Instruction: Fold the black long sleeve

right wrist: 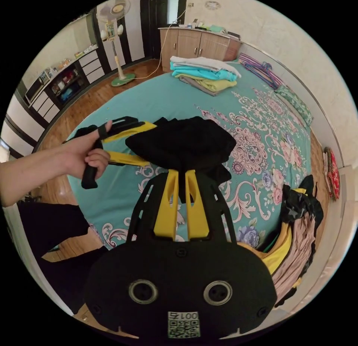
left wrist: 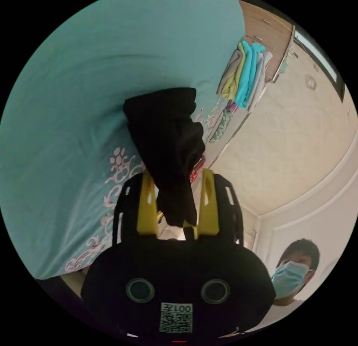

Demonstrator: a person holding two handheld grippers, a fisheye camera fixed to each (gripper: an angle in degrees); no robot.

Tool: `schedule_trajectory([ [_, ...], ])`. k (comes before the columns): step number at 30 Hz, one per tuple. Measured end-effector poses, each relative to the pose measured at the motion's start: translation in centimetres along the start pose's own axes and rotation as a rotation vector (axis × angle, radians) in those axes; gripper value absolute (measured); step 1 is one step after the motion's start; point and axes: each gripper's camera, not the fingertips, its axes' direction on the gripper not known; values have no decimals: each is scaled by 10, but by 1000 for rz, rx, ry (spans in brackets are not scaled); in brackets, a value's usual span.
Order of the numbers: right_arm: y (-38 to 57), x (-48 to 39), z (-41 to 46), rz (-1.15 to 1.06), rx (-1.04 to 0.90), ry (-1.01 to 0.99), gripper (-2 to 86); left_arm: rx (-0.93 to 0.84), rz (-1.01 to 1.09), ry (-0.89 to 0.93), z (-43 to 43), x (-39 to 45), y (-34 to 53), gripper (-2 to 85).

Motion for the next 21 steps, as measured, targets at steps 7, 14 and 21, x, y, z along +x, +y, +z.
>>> schedule_trajectory([
  [7, 17, 30, -85, 177, 207, -268, 19, -13, -88, 386, -40, 30, 28, 18],
  [14, -54, 84, -123, 98, 352, -267, 19, -121, 200, 109, -37, 193, -7, 13],
  [21, -200, 143, -179, 19, 490, -80, 21, -177, 720, -132, 14, 415, -29, 16],
])
